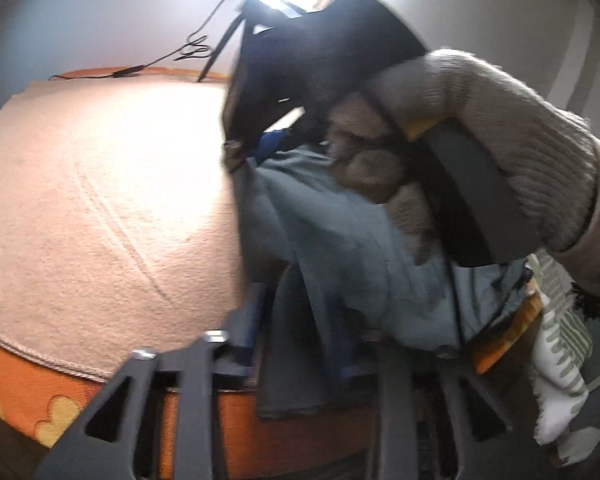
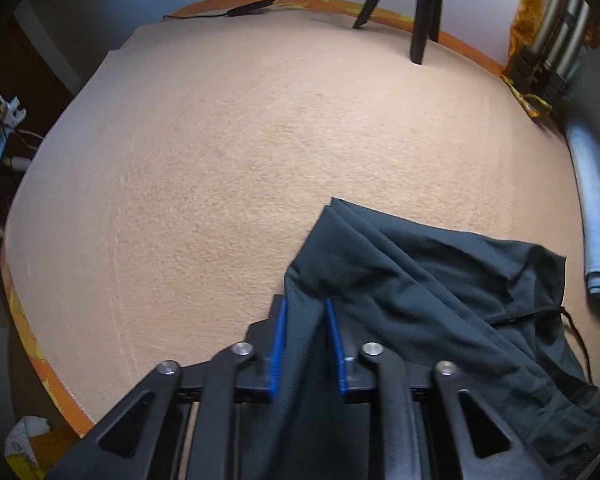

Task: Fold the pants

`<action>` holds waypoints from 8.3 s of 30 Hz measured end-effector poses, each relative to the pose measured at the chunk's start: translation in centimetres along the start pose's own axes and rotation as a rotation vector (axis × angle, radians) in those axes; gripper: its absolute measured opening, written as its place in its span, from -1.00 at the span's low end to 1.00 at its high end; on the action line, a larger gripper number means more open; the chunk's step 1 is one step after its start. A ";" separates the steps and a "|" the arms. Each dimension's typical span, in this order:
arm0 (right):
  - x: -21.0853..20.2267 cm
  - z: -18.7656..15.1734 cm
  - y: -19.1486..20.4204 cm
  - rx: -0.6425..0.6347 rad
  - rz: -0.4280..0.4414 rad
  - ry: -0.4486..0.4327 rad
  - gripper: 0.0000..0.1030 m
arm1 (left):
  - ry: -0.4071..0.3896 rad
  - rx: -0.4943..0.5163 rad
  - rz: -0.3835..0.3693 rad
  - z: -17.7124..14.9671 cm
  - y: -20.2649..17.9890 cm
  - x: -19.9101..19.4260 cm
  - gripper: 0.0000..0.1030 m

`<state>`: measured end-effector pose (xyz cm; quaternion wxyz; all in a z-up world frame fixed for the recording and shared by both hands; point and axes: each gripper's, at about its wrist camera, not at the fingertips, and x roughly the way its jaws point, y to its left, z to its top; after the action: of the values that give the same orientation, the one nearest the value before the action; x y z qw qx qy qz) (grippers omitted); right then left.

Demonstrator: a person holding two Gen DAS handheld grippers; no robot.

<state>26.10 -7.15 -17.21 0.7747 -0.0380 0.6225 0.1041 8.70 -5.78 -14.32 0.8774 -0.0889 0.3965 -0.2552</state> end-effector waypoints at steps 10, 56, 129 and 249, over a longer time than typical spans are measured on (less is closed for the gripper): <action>-2.5 -0.8 -3.2 0.092 0.139 -0.062 -0.96 | 0.037 -0.068 -0.049 0.1 2.0 0.0 -0.70; -13.9 -18.0 -34.9 0.474 0.357 -0.374 -0.68 | 0.201 0.543 -0.356 0.8 -25.6 5.9 -0.90; -15.9 -19.3 -41.4 0.502 0.193 -0.413 -0.92 | 0.213 0.512 -0.599 -1.0 -33.4 7.0 -0.89; -9.0 -27.8 -43.9 0.482 0.451 -0.361 0.17 | 0.247 0.056 -0.302 8.5 -15.2 16.3 -0.78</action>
<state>6.84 -56.18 -17.76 0.8162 0.3024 0.4754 0.1277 18.32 -27.64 -13.82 0.7760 -0.0911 0.4760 -0.4037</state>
